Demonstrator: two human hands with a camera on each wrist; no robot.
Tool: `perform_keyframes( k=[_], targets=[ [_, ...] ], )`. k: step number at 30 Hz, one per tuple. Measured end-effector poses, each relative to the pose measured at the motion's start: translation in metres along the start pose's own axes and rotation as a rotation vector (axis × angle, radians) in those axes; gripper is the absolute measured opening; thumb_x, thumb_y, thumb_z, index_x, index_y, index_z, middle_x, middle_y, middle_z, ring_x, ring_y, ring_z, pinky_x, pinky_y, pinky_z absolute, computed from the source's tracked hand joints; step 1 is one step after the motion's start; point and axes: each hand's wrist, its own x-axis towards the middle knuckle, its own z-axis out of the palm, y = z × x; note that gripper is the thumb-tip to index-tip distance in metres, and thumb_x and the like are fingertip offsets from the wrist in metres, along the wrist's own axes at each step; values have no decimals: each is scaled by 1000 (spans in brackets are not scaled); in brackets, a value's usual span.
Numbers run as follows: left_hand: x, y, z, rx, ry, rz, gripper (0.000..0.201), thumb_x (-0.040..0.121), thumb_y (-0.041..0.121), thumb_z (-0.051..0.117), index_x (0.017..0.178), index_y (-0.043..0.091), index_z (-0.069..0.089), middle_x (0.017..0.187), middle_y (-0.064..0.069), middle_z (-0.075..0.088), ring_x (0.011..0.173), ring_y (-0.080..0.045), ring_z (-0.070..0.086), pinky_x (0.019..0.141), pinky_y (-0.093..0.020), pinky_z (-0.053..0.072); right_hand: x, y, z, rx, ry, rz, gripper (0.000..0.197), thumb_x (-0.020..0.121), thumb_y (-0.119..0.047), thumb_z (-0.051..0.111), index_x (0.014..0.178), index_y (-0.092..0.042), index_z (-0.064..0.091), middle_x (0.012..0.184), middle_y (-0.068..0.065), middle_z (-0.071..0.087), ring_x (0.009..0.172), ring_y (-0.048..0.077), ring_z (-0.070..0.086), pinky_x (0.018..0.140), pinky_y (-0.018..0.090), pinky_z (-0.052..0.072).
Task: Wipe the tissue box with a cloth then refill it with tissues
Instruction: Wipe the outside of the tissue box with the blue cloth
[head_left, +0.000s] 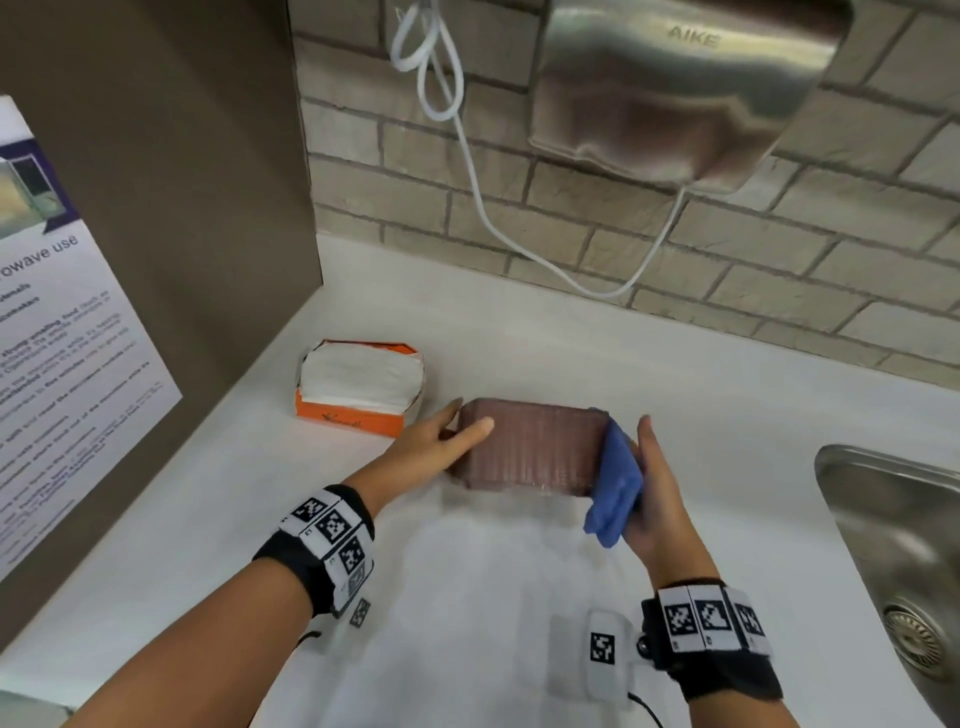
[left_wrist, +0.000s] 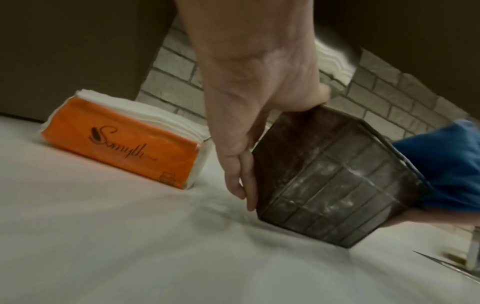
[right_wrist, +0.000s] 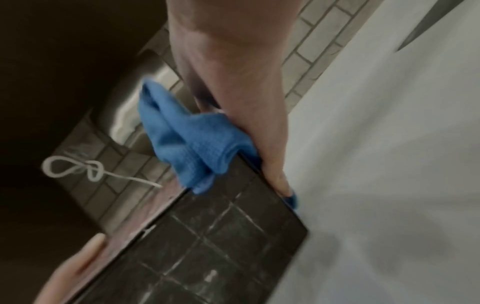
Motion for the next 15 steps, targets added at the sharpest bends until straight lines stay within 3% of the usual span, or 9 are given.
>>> perform_keyframes(
  k=[1,2,3,4,6,8,10,12,15],
  targets=[
    [2,-1,-1,20,14,-1,91,65,89,47,144,45,36,141,14,51,128,-8,48,109,-29,36,5,-12,13,-74,157,229,87,95,-65,16,112,8,60,96,22,70,94,31,67,96,46,41],
    [0,3,-1,32,5,10,89,68,88,43,145,47,31,144,16,46,131,-7,44,110,-26,32,8,-12,9,-77,308,269,81,96,-62,19,80,2,66,62,17,65,63,27,65,74,41,47],
    [-2,5,-3,40,-30,14,81,76,81,44,147,46,26,145,18,42,131,-4,41,107,-23,30,9,-16,17,-184,424,257,76,96,-59,25,61,-3,62,48,12,57,47,23,58,65,37,46],
    [-6,8,-5,64,-86,9,74,85,70,47,149,45,20,144,20,39,129,-3,41,105,-20,28,10,-18,18,-199,465,229,69,97,-55,34,56,-6,60,44,9,57,43,20,57,63,34,46],
    [-6,5,-8,118,-202,11,86,87,52,60,151,43,3,143,22,31,130,-1,37,107,-19,27,13,-13,16,-297,508,198,56,99,-45,42,62,-6,60,48,7,60,45,17,57,62,32,49],
    [-5,0,-12,124,-265,27,110,76,46,77,149,46,-5,143,24,27,135,0,31,111,-22,30,20,-10,15,-396,549,220,57,102,-42,36,64,-6,58,51,9,58,48,20,55,64,33,48],
    [-3,-2,-14,138,-246,44,121,63,43,87,148,49,2,142,23,36,133,-3,37,106,-24,39,25,-13,15,-408,588,251,55,102,-44,34,74,-5,60,58,9,60,57,24,57,65,32,47],
    [-1,-3,-10,167,-124,76,115,61,33,90,148,42,17,133,25,40,126,1,40,100,-17,35,32,-13,18,-495,672,204,49,101,-45,35,90,-6,62,72,9,64,71,27,61,63,29,46],
    [3,-7,-4,118,9,94,110,57,24,93,146,29,29,132,22,42,124,2,39,103,-20,35,37,-14,44,-957,776,69,42,102,-41,33,111,-9,60,100,12,65,92,29,61,72,31,42]
  ],
)
